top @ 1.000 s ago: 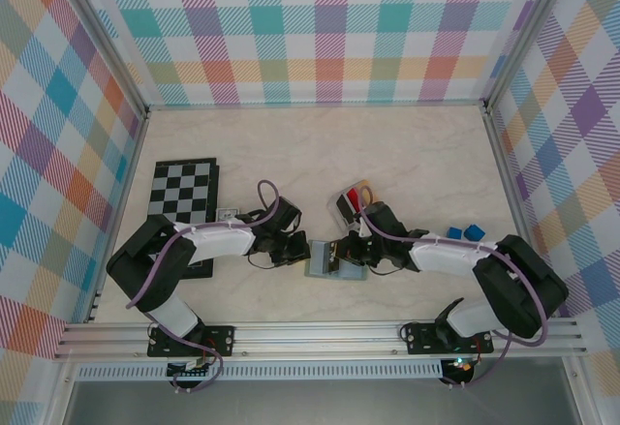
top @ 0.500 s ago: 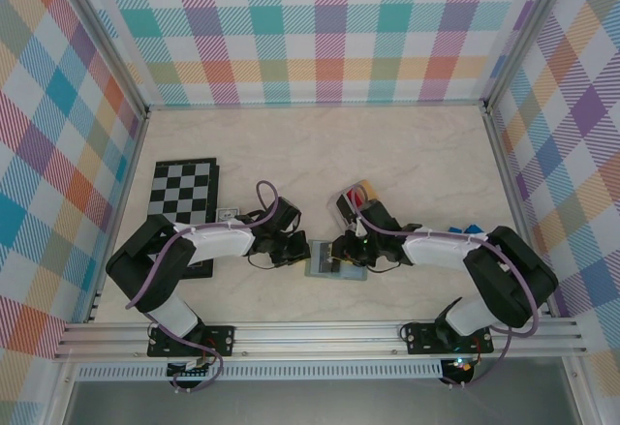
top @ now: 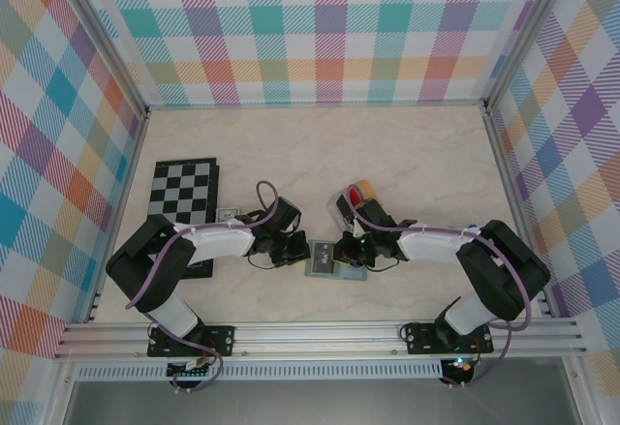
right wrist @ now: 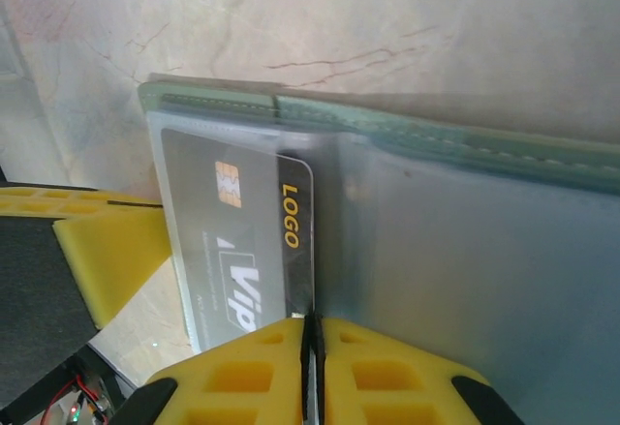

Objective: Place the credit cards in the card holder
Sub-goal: Insert the credit card into the card slot.

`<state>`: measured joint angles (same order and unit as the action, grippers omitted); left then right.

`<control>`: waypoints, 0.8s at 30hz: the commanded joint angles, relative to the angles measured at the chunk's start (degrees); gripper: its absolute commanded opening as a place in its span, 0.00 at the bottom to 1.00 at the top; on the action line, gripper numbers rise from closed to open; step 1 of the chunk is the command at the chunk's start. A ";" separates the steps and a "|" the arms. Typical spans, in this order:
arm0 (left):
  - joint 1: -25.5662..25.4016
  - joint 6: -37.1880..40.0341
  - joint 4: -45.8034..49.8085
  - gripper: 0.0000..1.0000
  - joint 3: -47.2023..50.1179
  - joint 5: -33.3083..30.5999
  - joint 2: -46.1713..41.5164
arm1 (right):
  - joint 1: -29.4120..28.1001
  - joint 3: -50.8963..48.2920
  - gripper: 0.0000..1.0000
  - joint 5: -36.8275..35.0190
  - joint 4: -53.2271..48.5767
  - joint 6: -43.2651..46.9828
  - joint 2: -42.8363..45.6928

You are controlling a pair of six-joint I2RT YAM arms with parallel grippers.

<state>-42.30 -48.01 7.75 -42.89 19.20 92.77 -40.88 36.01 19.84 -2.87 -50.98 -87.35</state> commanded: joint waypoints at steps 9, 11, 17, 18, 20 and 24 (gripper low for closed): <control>-1.14 -0.35 0.97 0.07 1.20 -2.82 -1.29 | -0.78 4.53 0.20 0.52 -4.69 2.62 0.84; -1.18 -0.21 2.36 0.09 0.90 -4.20 -2.55 | -0.69 6.01 0.21 -3.82 -10.75 4.62 3.63; -1.10 1.04 10.33 0.28 -0.88 -11.50 -8.34 | 1.96 13.70 0.33 -15.90 -28.25 14.32 12.44; -1.03 1.53 11.40 0.33 -1.86 -12.75 -9.31 | 2.93 15.12 0.35 -18.14 -31.09 15.97 13.08; -0.83 2.29 12.99 0.43 -3.99 -14.66 -10.60 | 5.53 16.88 0.38 -20.26 -33.73 18.85 13.61; 0.92 2.66 10.52 0.57 -10.20 -12.64 -7.50 | 11.27 20.61 0.44 -23.35 -37.21 22.92 12.33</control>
<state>-42.24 -46.61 18.20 -48.21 7.51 83.90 -32.21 54.70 1.61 -32.25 -33.80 -73.97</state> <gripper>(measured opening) 0.564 0.428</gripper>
